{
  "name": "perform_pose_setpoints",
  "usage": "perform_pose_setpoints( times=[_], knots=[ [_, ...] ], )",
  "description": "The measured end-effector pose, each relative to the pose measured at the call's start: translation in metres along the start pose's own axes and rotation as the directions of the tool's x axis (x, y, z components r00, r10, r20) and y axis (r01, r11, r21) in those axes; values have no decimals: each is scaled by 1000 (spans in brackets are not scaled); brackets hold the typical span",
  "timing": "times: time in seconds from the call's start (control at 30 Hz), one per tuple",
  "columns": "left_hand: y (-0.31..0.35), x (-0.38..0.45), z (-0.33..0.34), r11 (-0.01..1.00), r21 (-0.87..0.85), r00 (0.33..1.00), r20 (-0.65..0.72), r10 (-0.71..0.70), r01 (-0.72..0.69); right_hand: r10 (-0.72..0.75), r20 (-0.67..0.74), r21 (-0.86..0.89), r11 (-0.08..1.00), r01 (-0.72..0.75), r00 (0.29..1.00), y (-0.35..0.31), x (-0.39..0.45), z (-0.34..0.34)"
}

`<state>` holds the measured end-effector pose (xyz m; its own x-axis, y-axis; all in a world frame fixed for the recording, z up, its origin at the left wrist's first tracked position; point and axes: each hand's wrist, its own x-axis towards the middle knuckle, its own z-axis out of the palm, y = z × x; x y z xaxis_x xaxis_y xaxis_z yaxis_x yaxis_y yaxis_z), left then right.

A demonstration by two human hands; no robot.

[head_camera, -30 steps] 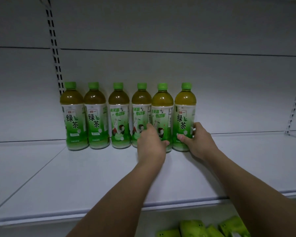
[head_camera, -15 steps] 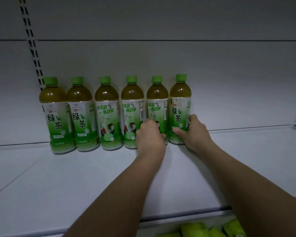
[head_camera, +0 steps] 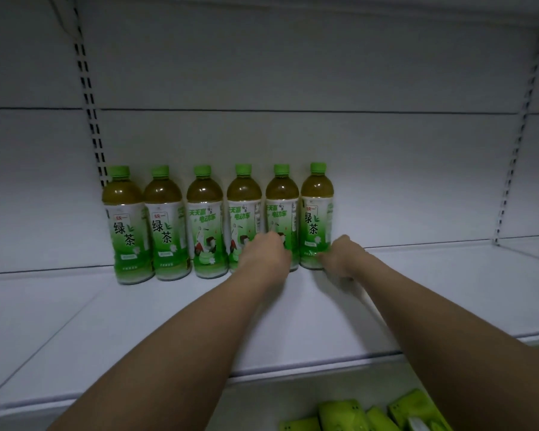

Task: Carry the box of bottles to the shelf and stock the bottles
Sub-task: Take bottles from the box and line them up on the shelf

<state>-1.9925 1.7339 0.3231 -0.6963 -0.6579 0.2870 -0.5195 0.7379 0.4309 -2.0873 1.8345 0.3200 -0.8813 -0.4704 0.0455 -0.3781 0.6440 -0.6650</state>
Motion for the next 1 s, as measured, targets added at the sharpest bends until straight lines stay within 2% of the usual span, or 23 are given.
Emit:
perform_pose_setpoints(
  times=[0.1,0.27,0.4,0.47,0.6,0.7,0.8,0.9,1.0],
  knots=[
    [-9,-21,-19,991,128,998,48,41,-47,-38,113,-182,981,59,993,-11,-25,-7],
    [-43,-62,-50,971,234,997,70,33,-49,-129,206,-323,927,192,970,-46,-86,-9],
    [-78,-96,-80,955,291,994,111,21,-53,-133,311,-370,895,249,941,-71,-128,-5],
    [-92,-113,-102,958,282,993,114,17,-49,-186,332,-347,887,303,925,-86,-149,-7],
    [-110,-147,-149,989,150,995,95,3,-17,-310,306,-242,889,389,900,-113,-189,-2],
    [-127,-188,-166,996,-87,995,102,-5,14,-384,295,-160,883,442,875,-115,-218,20],
    [-151,-246,-167,958,-278,993,113,-40,71,-433,331,-90,870,484,839,-102,-252,47],
    [-179,-297,-155,923,-354,986,122,-117,153,-471,346,0,865,502,811,-81,-284,80],
    [-208,-334,-128,892,-376,963,193,-188,250,-440,410,52,886,462,799,-54,-308,127]
  ],
)
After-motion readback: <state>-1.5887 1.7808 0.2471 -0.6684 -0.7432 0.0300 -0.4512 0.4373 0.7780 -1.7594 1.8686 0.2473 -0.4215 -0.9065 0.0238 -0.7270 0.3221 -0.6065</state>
